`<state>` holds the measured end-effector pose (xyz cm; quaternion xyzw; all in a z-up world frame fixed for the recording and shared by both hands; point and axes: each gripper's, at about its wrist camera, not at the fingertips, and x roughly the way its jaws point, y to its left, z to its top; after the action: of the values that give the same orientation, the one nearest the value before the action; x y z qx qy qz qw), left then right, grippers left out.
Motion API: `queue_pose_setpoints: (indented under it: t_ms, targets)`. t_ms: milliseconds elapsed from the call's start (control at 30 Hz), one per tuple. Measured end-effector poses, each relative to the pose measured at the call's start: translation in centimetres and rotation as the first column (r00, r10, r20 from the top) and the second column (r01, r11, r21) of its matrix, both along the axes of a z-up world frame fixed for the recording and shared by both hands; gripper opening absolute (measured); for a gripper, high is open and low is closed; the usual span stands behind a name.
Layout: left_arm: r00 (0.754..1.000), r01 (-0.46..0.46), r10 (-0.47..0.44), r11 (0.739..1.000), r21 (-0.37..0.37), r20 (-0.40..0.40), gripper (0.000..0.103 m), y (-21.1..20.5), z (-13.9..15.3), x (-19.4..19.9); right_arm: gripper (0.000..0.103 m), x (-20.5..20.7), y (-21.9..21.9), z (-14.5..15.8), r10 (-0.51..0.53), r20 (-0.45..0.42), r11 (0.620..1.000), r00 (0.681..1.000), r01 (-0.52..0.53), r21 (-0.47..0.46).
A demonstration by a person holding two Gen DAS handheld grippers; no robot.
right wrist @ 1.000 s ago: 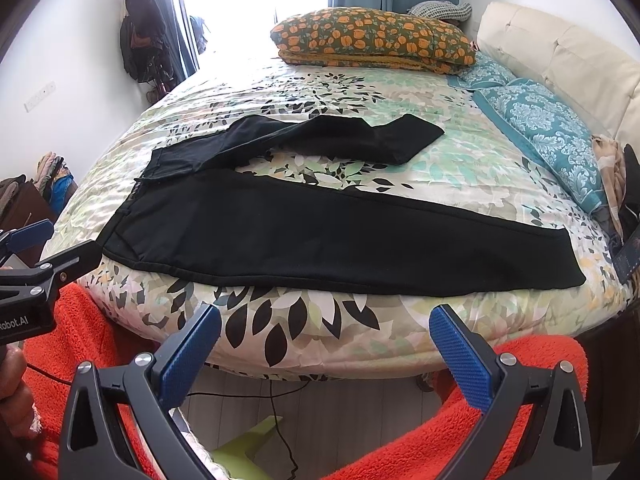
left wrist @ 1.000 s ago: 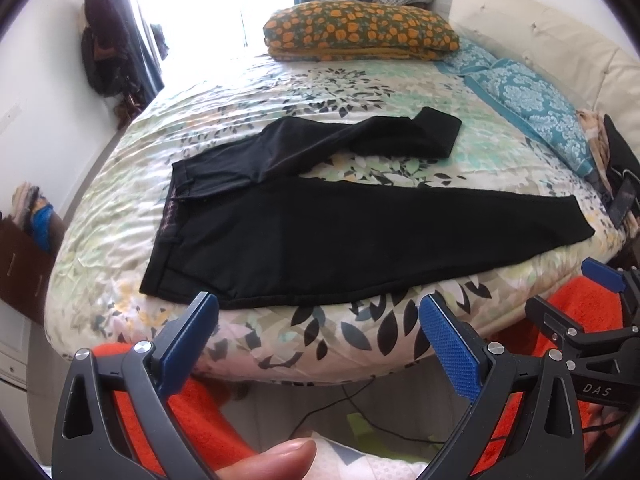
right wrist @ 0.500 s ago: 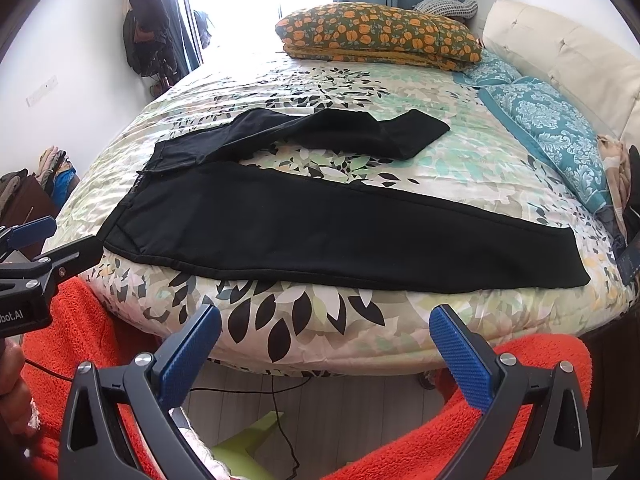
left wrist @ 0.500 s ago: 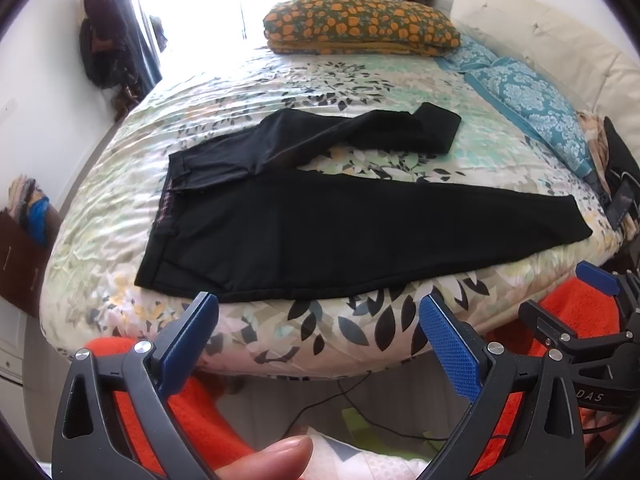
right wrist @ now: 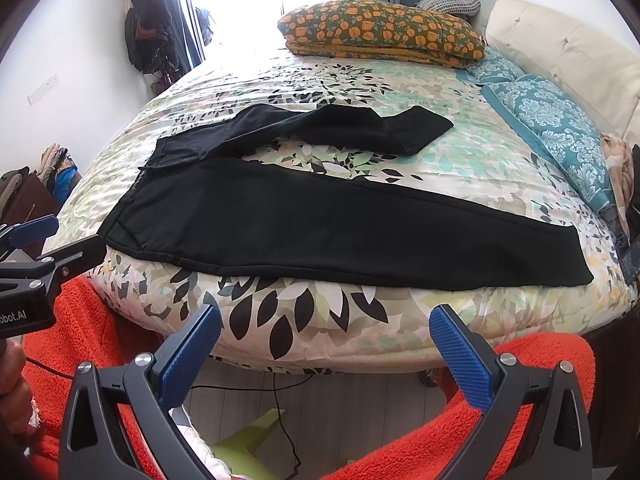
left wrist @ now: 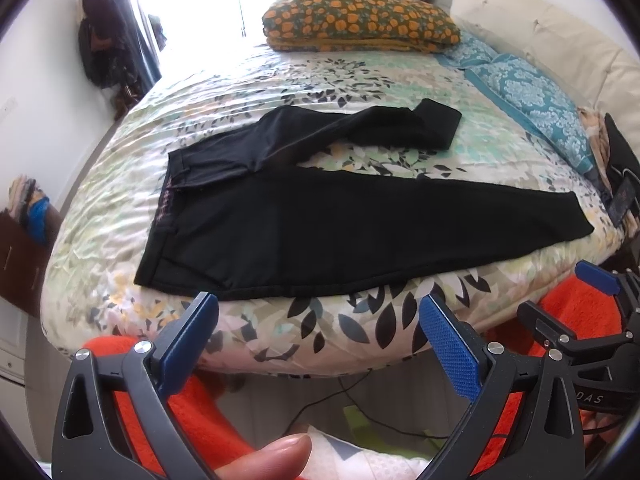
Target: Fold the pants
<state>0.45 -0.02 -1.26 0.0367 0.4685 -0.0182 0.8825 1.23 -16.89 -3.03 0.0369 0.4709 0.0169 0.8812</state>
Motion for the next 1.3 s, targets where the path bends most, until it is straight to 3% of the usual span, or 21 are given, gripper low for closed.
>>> queue_pose_setpoints:
  t_ms: [1067,1300]
  targets:
    - [1.000,-0.005,0.005,1.000,-0.010,-0.021,0.101,0.1,-0.7,0.6,0.103,0.8,0.2,-1.3,0.019,-0.042,1.000,0.999,-0.019,0.013]
    - [1.000,-0.014,0.014,1.000,0.003,-0.019,0.101,-0.1,-1.1,1.9,0.103,1.5,-0.5,-0.8,0.026,0.007,0.998,1.000,-0.027,0.049]
